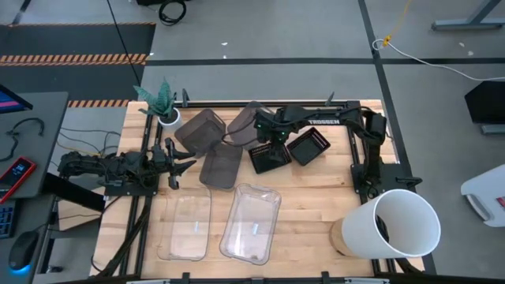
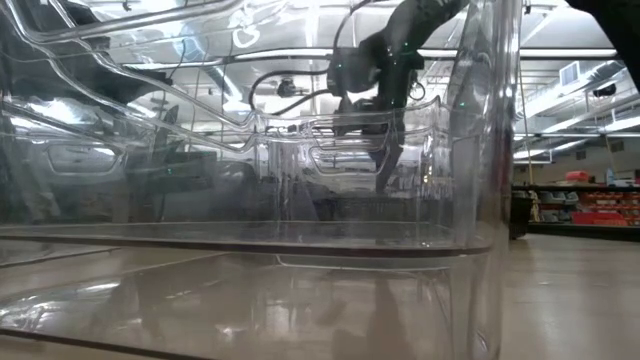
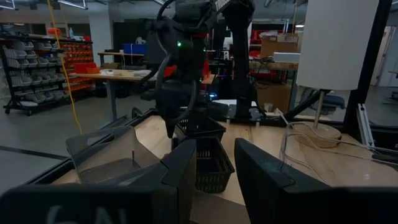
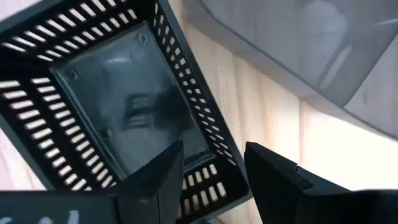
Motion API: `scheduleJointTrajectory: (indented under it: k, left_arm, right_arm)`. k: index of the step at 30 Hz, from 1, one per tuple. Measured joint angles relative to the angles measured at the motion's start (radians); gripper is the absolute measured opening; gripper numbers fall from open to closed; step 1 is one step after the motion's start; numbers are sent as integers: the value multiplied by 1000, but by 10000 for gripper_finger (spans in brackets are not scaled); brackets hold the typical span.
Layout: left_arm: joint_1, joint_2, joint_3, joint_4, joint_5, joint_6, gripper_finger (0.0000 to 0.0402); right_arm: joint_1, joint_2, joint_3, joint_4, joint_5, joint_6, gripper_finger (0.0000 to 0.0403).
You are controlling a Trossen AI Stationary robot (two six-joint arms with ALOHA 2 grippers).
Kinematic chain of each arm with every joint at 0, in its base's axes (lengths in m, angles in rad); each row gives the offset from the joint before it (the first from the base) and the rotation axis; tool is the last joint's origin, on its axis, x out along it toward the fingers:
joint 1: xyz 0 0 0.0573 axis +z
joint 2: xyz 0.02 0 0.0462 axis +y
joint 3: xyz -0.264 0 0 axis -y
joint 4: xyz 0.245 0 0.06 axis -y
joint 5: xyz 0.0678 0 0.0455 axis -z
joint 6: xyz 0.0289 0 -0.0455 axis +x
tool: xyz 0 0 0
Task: Stack baskets by color
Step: Stack the black bin on top of the black bins
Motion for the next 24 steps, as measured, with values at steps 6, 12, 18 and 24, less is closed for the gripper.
scheduleJointTrajectory:
  k: [6, 12, 18, 24]
  left_arm:
    - [0, 0, 0, 0, 0, 0, 117]
    - [0, 0, 0, 0, 0, 0, 117]
    - [0, 0, 0, 0, 0, 0, 117]
    - [0, 0, 0, 0, 0, 0, 117]
  right_arm:
    - [0, 0, -52, 54, -1, -48, 174]
    - [2, 0, -103, 132, 8, -74, 173]
    - [10, -1, -107, 144, 12, -76, 161]
    - [42, -27, -98, 125, 30, -69, 159]
